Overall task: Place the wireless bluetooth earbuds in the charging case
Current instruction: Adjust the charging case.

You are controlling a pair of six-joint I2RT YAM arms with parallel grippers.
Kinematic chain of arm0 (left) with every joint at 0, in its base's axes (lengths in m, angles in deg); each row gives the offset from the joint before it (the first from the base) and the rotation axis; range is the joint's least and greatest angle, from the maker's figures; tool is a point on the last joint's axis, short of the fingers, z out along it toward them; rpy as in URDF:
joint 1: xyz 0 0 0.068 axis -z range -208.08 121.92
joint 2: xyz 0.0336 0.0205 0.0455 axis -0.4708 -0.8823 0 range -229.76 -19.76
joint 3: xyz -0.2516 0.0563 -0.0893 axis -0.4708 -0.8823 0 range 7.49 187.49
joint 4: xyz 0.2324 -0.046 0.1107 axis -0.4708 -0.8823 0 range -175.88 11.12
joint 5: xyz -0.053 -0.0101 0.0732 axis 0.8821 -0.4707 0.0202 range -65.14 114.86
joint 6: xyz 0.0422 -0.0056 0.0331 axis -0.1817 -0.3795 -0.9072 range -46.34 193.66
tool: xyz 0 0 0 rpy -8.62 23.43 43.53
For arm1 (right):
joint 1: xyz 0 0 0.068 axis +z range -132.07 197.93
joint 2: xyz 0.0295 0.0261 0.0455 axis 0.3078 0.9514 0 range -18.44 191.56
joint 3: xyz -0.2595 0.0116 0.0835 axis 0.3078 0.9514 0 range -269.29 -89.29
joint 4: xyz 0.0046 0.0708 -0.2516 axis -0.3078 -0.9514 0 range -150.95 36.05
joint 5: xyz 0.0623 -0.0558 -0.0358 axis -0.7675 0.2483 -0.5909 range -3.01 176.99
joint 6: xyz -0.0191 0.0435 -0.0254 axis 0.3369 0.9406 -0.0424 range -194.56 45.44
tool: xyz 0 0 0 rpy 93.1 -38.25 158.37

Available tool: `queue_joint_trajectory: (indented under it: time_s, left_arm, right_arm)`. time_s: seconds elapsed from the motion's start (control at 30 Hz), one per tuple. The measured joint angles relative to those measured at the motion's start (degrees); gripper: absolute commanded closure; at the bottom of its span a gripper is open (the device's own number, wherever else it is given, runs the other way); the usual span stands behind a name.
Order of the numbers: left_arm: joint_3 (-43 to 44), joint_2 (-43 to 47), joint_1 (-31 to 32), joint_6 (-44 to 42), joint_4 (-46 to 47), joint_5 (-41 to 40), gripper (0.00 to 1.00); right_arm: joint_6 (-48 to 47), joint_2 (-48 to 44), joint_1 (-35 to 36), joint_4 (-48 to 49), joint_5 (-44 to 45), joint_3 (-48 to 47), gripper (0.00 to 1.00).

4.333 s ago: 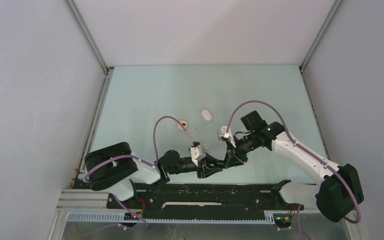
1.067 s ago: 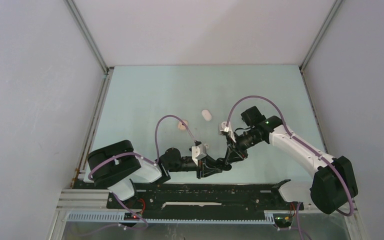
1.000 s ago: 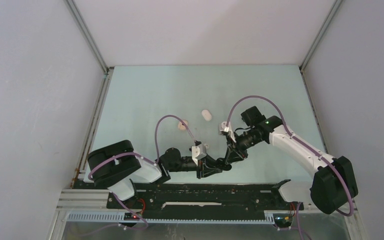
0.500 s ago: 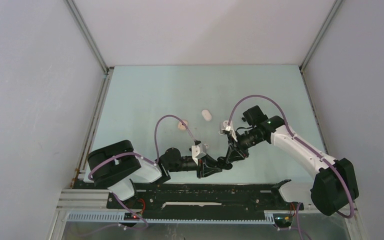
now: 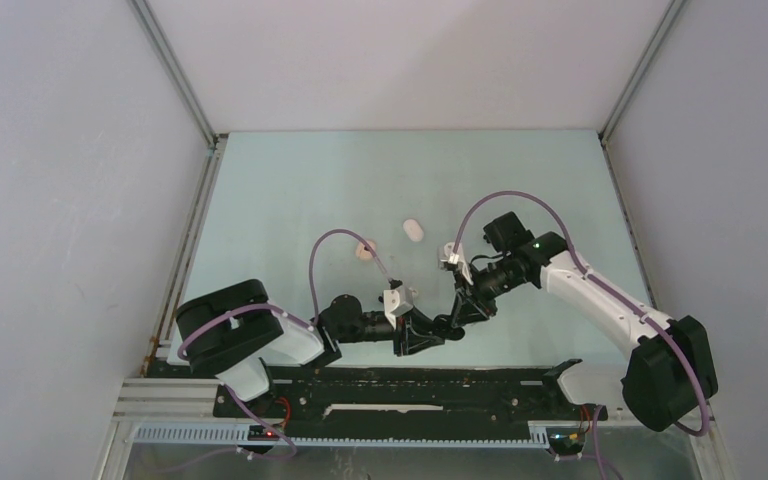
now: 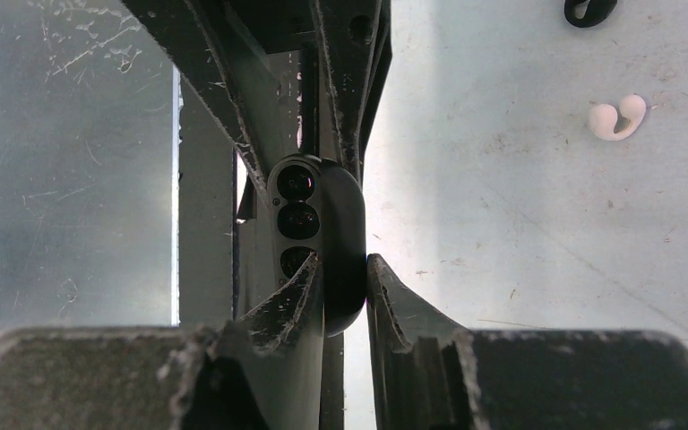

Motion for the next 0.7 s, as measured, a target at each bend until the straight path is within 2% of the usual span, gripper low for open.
queue_joint_trajectory:
  time_s: [0.1, 0.13, 0.23, 0.33, 0.47, 0.6, 0.7]
  left_arm:
    - [0.0, -0.1, 0.0, 0.2, 0.0, 0.4, 0.74]
    - [0.0, -0.2, 0.0, 0.1, 0.0, 0.6, 0.81]
    - [0.4, -0.8, -0.3, 0.4, 0.0, 1.2, 0.99]
    - [0.9, -1.5, -0.7, 0.6, 0.1, 2.2, 1.00]
    - [1.0, -1.8, -1.2, 0.7, 0.5, 2.7, 1.00]
    - [1.0, -1.8, -1.7, 1.6, 1.4, 2.9, 1.00]
    - [0.3, -1.2, -2.5, 2.7, 1.6, 1.9, 1.00]
  right_arm:
    - [0.1, 0.0, 0.3, 0.2, 0.4, 0.0, 0.77]
    - [0.1, 0.0, 0.3, 0.2, 0.5, 0.0, 0.76]
    - [0.3, 0.0, 0.3, 0.1, 1.1, 0.0, 0.68]
    - [0.9, 0.0, 0.3, 0.2, 1.0, 0.0, 0.53]
    - [2.5, -1.3, -0.6, 0.8, 0.1, 0.0, 0.43]
    - [2.5, -2.7, -5.4, -1.3, -4.8, -2.9, 0.42]
    - [1.0, -2.7, -10.8, -4.5, -10.2, -8.0, 0.45]
